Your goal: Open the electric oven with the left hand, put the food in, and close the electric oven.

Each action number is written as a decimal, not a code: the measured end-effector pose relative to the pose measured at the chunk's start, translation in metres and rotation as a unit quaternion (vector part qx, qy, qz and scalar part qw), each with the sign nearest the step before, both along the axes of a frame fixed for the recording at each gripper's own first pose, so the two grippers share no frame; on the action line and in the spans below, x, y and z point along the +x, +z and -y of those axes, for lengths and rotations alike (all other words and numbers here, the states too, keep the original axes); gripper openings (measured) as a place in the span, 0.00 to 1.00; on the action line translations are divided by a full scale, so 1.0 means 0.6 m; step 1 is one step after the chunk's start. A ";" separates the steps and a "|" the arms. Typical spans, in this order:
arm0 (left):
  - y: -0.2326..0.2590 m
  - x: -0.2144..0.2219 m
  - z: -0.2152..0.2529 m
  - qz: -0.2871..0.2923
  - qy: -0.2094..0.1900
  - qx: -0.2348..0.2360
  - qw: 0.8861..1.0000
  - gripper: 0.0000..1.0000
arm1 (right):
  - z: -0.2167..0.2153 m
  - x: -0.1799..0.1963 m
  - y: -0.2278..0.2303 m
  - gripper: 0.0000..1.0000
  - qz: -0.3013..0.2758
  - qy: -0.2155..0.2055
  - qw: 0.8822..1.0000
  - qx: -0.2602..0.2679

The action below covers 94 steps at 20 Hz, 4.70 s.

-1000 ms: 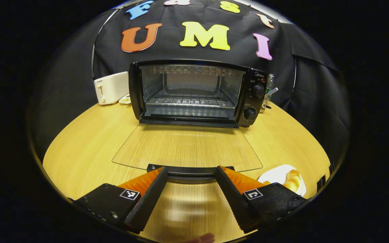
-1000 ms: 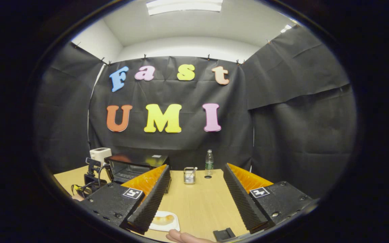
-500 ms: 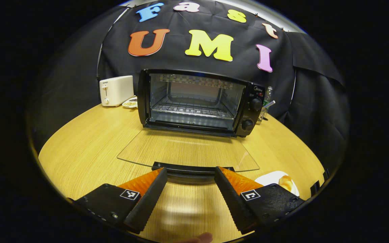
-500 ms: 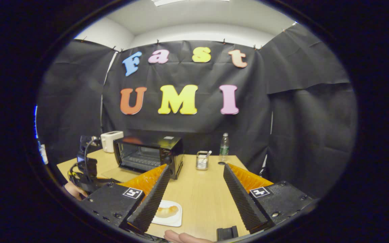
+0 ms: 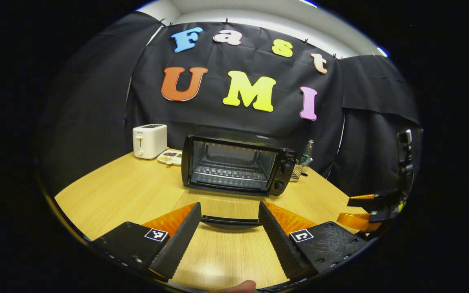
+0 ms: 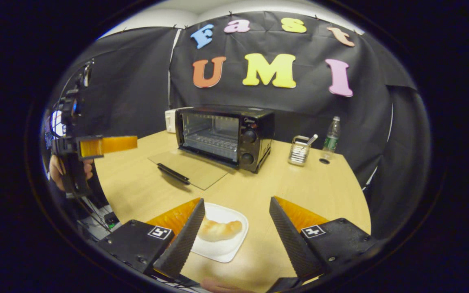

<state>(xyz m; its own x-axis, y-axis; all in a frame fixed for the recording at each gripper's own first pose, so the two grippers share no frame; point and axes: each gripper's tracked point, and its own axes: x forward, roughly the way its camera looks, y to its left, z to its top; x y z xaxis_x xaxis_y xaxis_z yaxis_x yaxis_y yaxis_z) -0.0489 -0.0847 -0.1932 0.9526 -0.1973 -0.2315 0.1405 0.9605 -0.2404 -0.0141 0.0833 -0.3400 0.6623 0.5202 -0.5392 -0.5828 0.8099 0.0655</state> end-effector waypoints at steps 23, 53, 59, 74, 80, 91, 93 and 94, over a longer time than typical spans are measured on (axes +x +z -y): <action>0.100 -0.064 0.002 0.063 -0.036 0.009 0.997 0.93 | -0.093 -0.045 -0.102 0.42 -0.058 0.013 0.998 0.010; 0.149 -0.017 -0.130 0.102 -0.009 -0.027 0.994 0.93 | -0.442 0.348 0.039 0.34 -0.079 -0.180 0.928 0.318; 0.137 -0.015 -0.141 0.110 -0.003 0.013 0.994 0.93 | -0.460 0.435 0.023 0.34 -0.002 -0.217 0.930 0.296; 0.098 -0.016 -0.135 0.087 0.004 0.052 0.995 0.93 | -0.446 0.388 0.034 0.89 0.066 -0.188 0.955 0.220; 0.080 -0.014 -0.132 0.065 0.011 0.051 0.997 0.93 | -0.382 0.289 0.078 0.93 0.067 -0.175 0.957 0.222; -0.012 -0.002 -0.012 -0.005 -0.046 0.045 0.998 0.93 | -0.173 0.115 0.203 0.93 0.130 -0.203 0.948 0.207; -0.035 0.007 0.010 -0.018 -0.049 0.051 0.997 0.93 | -0.112 0.101 0.220 0.93 0.145 -0.234 0.941 0.199; -0.050 0.009 0.019 -0.028 -0.048 0.055 0.997 0.93 | -0.087 0.094 0.229 0.94 0.154 -0.248 0.937 0.194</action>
<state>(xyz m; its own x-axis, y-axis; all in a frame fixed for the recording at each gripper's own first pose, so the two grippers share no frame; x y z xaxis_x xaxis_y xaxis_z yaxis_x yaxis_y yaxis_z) -0.0433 -0.0961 -0.2234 0.9156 -0.2580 -0.3084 0.2232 0.9641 -0.1438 0.0420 0.1357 -0.2026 0.9674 0.2244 -0.1177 -0.1805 0.9363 0.3013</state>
